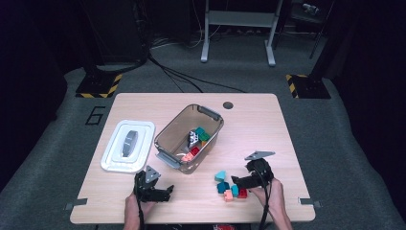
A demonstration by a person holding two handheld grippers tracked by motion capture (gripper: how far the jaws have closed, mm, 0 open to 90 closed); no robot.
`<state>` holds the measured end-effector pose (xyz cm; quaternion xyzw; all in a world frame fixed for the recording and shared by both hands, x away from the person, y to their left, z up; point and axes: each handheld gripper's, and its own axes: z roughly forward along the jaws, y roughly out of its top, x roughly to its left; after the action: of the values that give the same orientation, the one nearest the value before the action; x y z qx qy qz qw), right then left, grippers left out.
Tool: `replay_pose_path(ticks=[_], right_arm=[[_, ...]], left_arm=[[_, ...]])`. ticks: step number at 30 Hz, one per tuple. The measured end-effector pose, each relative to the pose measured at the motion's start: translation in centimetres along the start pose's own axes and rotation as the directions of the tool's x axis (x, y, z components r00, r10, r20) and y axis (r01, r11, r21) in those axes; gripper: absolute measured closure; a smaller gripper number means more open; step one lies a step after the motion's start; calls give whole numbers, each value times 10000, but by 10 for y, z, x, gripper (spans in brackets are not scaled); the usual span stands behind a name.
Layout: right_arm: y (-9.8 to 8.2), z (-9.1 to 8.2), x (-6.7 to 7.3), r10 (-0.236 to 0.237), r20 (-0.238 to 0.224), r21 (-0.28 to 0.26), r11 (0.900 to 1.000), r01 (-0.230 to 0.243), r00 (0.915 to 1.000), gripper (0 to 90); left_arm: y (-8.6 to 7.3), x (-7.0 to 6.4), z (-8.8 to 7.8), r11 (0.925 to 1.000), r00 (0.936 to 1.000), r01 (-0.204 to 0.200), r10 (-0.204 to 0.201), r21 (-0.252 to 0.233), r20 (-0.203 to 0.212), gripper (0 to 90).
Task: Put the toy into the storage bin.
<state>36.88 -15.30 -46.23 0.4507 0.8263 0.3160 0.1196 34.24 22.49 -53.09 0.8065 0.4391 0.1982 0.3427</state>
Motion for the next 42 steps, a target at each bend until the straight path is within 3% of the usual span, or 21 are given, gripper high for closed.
replay_pose_path(ticks=[8, 11, 15, 22, 25, 31, 33, 37, 42], right_arm=[[-33, -6, -7, 517, 92, 142, 9986, -518, 9986, 149], [-46, -5, -9, 628, 325, 304, 9975, -638, 9975, 181], [-52, 1, -14, 878, 469, 470, 9948, -900, 9950, 226], [-52, 4, -28, 1434, 918, 158, 9892, -1454, 9854, 226], [-51, 1, -26, 1337, 863, 51, 9909, -1347, 9873, 214], [-48, 2, -7, 752, 586, 180, 9969, -763, 9954, 204], [-47, 3, -2, 855, 534, 232, 9960, -868, 9949, 218], [-47, 7, 1, 482, 582, 487, 9975, -510, 9971, 280], [-47, 2, -3, 798, 776, 259, 9963, -820, 9938, 289]], left_arm=[[0, 1, 0, 10000, 10000, -39, 39, 4, -36, 44], [0, 0, 0, 10000, 10000, 71, -71, -19, -14, 43], [0, 1, 0, 10000, 10000, -41, 41, 13, -57, 44], [0, 1, 0, 10000, 10000, 89, -89, 8, 1, 44], [0, 1, 0, 10000, 10000, -4, 4, -7, -42, 44], [0, 1, 0, 10000, 10000, 0, 0, -13, -51, 44], [0, 1, 0, 10000, 10000, 3, -3, -15, -49, 44], [0, 1, 0, 10000, 10000, -10, 10, -2, -69, 44], [0, 1, 0, 10000, 10000, -14, 14, -13, -63, 45]])
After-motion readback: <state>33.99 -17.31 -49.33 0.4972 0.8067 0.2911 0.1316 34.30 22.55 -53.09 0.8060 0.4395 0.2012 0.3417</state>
